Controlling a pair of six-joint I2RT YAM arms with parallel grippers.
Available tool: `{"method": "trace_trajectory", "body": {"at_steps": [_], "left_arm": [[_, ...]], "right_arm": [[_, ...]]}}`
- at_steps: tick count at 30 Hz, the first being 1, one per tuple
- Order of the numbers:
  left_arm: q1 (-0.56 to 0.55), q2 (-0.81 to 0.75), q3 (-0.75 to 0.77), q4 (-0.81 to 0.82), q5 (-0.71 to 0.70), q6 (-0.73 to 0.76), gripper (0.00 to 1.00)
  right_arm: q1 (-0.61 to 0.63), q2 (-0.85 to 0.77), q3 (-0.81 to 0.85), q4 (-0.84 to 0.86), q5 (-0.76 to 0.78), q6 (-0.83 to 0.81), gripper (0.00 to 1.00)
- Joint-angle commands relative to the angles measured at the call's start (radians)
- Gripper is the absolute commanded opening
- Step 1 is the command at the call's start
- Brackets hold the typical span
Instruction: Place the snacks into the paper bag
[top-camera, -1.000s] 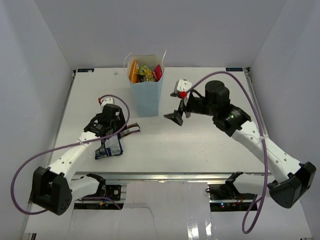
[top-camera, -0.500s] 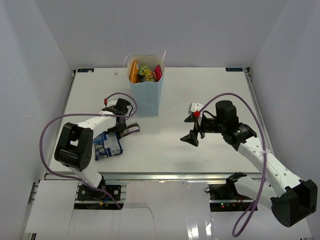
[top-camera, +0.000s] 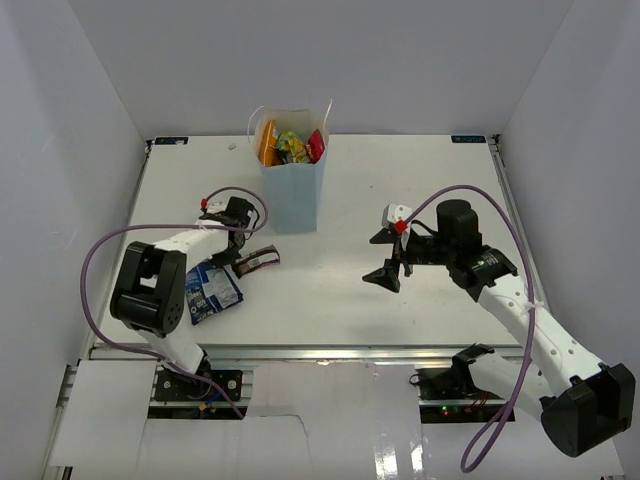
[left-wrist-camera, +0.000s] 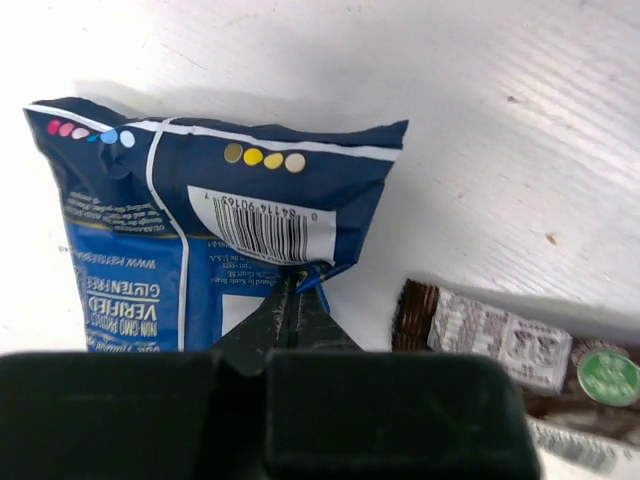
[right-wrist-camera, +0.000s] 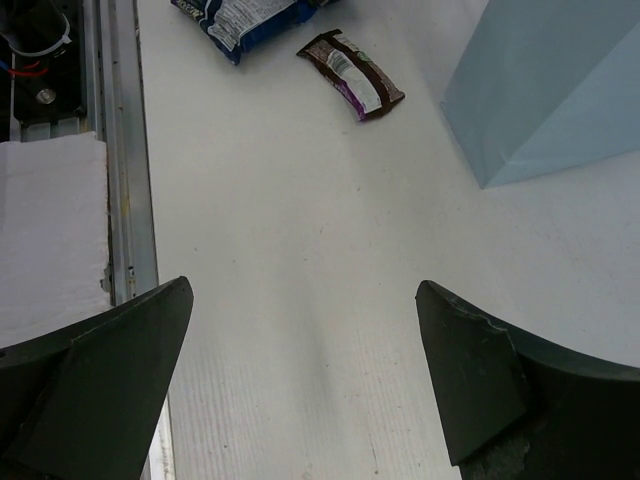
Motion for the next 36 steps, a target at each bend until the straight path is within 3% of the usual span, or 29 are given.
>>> {"method": "trace_trajectory", "body": {"at_steps": [1,12,16,22,29,36], "left_arm": [[0.016,-0.125,0.022,-0.011,0.064,0.024,0.0],[0.017,-0.748,0.014,0.096,0.372,0.131,0.0],[0.016,-0.816,0.081,0.135,0.455,0.157,0.0],[0.016,-0.739,0.32,0.167,0.669,0.165,0.0],[0.016,-0.523,0.641,0.188,0.839,0.147,0.0],[0.016,-0.178,1.013,0.218,0.901,0.099,0.0]], "right_arm": [[-0.028,-0.029,0.007,0.028,-0.042,0.014,0.98],[-0.075,-0.04,0.013,0.03,-0.068,0.031,0.98],[-0.081,-0.031,0.014,0.03,-0.063,0.033,0.98],[-0.089,-0.008,0.016,0.03,-0.049,0.033,0.98],[-0.098,0.016,0.018,0.03,-0.034,0.03,0.98],[-0.106,0.032,0.018,0.03,-0.028,0.03,0.98]]}}
